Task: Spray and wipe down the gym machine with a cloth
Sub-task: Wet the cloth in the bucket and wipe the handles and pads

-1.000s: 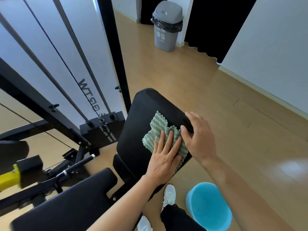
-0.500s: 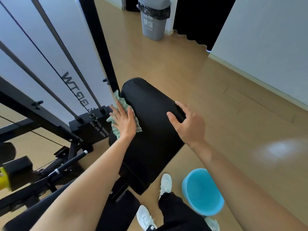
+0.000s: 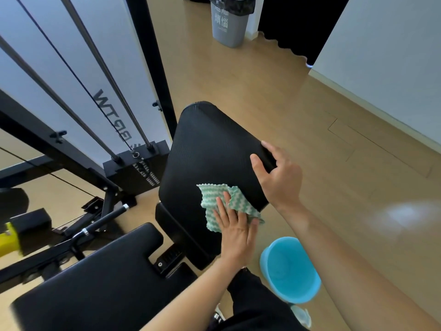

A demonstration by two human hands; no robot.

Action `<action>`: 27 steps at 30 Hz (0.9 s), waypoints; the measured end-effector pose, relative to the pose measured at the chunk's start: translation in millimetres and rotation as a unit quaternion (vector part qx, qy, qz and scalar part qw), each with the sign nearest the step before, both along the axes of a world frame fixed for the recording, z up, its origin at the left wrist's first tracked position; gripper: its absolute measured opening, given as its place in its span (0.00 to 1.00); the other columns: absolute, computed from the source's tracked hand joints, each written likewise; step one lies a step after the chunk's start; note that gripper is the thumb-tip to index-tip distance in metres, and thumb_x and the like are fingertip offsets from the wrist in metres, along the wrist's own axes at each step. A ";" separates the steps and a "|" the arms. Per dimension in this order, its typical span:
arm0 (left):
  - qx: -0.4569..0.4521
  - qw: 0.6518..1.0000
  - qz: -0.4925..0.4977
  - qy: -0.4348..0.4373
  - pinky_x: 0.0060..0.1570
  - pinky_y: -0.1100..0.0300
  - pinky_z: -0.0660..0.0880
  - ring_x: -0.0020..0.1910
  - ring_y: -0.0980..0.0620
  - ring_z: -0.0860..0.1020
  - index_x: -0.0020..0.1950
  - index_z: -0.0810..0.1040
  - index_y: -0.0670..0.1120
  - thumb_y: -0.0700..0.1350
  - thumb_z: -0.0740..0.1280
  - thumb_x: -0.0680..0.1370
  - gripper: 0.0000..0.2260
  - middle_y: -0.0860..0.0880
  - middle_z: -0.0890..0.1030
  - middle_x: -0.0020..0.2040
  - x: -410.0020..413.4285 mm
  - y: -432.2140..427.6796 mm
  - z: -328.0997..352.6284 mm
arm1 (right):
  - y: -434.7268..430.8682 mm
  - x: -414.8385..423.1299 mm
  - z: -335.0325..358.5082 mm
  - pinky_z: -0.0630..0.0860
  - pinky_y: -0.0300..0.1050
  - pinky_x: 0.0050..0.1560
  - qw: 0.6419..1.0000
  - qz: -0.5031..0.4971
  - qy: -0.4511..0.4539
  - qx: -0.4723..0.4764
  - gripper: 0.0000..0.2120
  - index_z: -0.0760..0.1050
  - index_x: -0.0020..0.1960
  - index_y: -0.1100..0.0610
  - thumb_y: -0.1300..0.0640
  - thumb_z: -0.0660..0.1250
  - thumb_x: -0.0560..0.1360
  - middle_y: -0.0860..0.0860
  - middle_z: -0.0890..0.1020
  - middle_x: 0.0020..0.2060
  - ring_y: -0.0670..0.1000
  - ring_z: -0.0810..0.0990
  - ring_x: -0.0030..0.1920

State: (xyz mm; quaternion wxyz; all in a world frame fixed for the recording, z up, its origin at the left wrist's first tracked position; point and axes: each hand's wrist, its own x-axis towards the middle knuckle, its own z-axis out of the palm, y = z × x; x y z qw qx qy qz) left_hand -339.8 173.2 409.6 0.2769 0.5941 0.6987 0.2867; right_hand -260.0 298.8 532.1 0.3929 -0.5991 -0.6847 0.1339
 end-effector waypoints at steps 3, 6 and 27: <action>0.024 1.000 0.009 0.012 0.77 0.43 0.28 0.79 0.43 0.27 0.79 0.26 0.61 0.59 0.47 0.83 0.33 0.48 0.28 0.81 -32.7 23.6 4.8 | 0.5 -0.4 -0.8 0.72 0.35 0.54 1.000 0.000 0.004 0.001 0.23 0.82 0.63 0.55 0.41 0.66 0.76 0.49 0.86 0.56 0.50 0.84 0.55; 0.009 0.996 0.081 -0.042 0.78 0.42 0.31 0.79 0.48 0.27 0.82 0.34 0.55 0.58 0.46 0.81 0.33 0.51 0.27 0.80 -72.5 63.7 16.0 | 0.0 0.4 -1.0 0.74 0.38 0.54 1.000 0.006 0.010 0.003 0.23 0.82 0.63 0.55 0.41 0.66 0.76 0.48 0.86 0.56 0.50 0.84 0.55; 0.246 0.944 -0.146 0.166 0.76 0.31 0.44 0.77 0.52 0.66 0.64 0.81 0.55 0.51 0.55 0.86 0.16 0.60 0.80 0.62 -47.5 122.4 129.8 | -27.4 13.9 0.9 0.77 0.49 0.59 0.950 -0.079 0.297 -0.044 0.16 0.76 0.63 0.56 0.50 0.62 0.79 0.51 0.80 0.57 0.52 0.80 0.57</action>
